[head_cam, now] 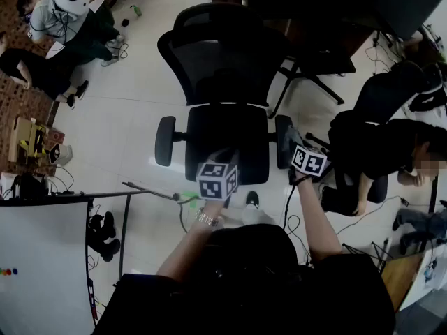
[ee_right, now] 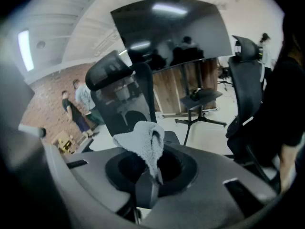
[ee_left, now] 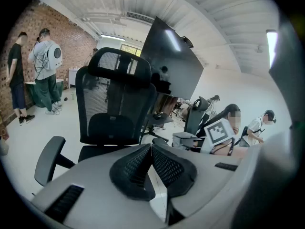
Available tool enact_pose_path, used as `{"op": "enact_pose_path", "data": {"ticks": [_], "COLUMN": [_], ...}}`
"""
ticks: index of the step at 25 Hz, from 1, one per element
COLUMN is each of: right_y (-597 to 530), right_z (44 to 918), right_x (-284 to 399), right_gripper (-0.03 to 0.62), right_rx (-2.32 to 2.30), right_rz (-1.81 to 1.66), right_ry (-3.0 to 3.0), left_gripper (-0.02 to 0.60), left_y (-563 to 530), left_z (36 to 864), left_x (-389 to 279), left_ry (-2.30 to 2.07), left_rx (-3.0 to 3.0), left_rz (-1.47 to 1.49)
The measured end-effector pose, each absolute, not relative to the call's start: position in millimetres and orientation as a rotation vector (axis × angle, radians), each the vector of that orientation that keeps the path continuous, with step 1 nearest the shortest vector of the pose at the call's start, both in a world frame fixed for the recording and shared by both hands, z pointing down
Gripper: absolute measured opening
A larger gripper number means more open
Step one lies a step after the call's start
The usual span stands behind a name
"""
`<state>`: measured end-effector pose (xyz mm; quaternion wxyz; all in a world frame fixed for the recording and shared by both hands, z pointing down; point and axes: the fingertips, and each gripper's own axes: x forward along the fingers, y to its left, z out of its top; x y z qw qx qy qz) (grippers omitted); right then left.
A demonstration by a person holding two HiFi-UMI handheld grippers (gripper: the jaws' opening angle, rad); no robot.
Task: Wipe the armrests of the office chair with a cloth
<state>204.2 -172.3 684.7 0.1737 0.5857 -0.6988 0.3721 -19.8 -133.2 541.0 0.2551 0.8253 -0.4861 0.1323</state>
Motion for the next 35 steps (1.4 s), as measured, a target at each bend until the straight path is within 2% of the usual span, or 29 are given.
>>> {"op": "enact_pose_path", "data": {"ticks": [7, 17, 26, 35], "right_y": [-256.0, -250.4, -195.1, -90.4], "right_z": [755.0, 793.9, 793.4, 794.6], "right_x": [222.5, 215.5, 199.2, 178.2], "right_gripper": [0.054, 0.055, 0.055, 0.055], "right_rx": [1.479, 1.453, 1.415, 1.361], "right_rz": [0.971, 0.924, 0.901, 0.967], "right_ry": [-1.944, -1.844, -1.868, -1.862], "left_gripper": [0.002, 0.002, 0.003, 0.003], "left_y": [-124.7, -137.7, -159.3, -154.4], "left_z": [547.6, 544.8, 549.7, 556.4], "left_x": [-37.4, -34.9, -22.3, 0.9], "left_ry": [-1.444, -1.434, -1.368, -1.269], "left_rx": [2.127, 2.106, 2.141, 2.19], "left_rz": [0.445, 0.423, 0.435, 0.455]}}
